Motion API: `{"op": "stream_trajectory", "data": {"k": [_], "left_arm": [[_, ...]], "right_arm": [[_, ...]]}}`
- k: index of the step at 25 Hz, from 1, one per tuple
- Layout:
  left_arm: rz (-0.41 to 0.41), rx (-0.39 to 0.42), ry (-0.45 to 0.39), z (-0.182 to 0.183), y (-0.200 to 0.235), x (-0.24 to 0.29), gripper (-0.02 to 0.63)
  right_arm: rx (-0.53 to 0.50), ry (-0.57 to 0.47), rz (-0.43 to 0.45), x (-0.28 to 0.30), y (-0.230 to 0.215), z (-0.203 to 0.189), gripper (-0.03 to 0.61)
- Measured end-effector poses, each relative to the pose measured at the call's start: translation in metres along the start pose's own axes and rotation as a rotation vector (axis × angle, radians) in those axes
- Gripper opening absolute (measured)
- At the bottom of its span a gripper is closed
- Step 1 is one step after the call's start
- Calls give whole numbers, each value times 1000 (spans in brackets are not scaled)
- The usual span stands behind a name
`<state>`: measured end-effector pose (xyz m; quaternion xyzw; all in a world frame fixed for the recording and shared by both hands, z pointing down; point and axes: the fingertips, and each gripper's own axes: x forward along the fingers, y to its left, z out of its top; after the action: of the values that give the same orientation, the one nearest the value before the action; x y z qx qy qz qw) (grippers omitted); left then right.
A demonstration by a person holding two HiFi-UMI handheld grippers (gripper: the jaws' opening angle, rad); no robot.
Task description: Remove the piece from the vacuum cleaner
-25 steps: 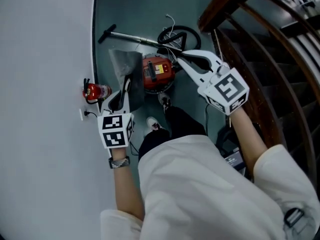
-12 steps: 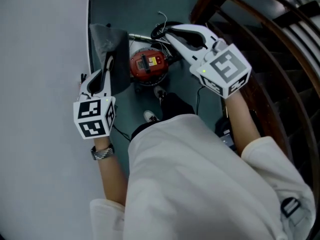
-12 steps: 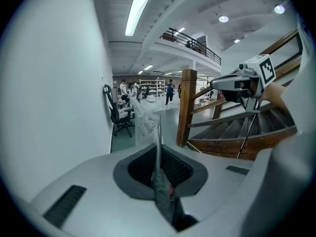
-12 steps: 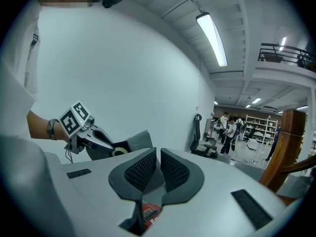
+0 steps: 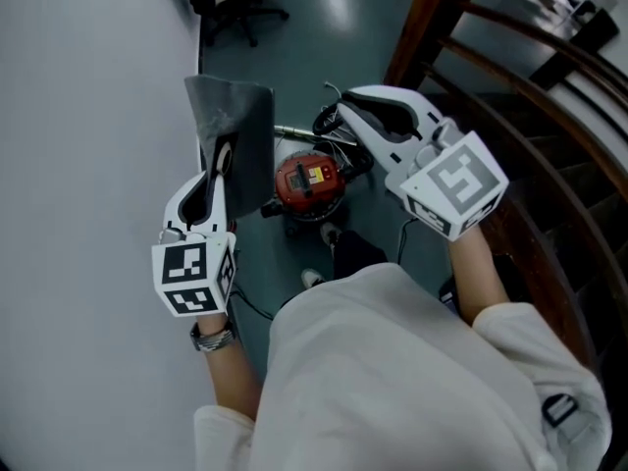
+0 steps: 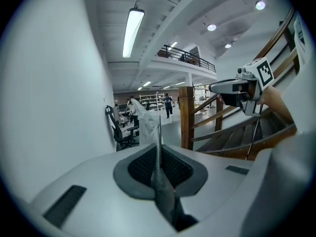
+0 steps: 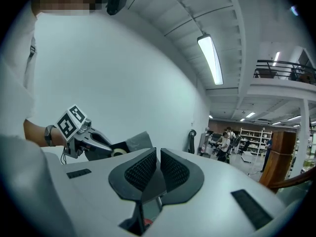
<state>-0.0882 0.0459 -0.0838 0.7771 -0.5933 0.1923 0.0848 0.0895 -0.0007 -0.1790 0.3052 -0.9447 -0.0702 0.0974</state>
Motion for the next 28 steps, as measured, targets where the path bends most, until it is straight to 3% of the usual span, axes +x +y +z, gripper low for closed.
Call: {"op": "stream_trajectory", "data": {"k": [4,10,28], "left_arm": [[13,24,-73,29,3,-12,31],[19,46,-113,46,6,-25,31],[40,44,-116,45,16,-32,31]], "right_arm": [[-30,-40,-15,-3,1,18,46],[-32,-32,-30,-5,7,15,40],[-28,-21,-34,8,14,10,29]]}}
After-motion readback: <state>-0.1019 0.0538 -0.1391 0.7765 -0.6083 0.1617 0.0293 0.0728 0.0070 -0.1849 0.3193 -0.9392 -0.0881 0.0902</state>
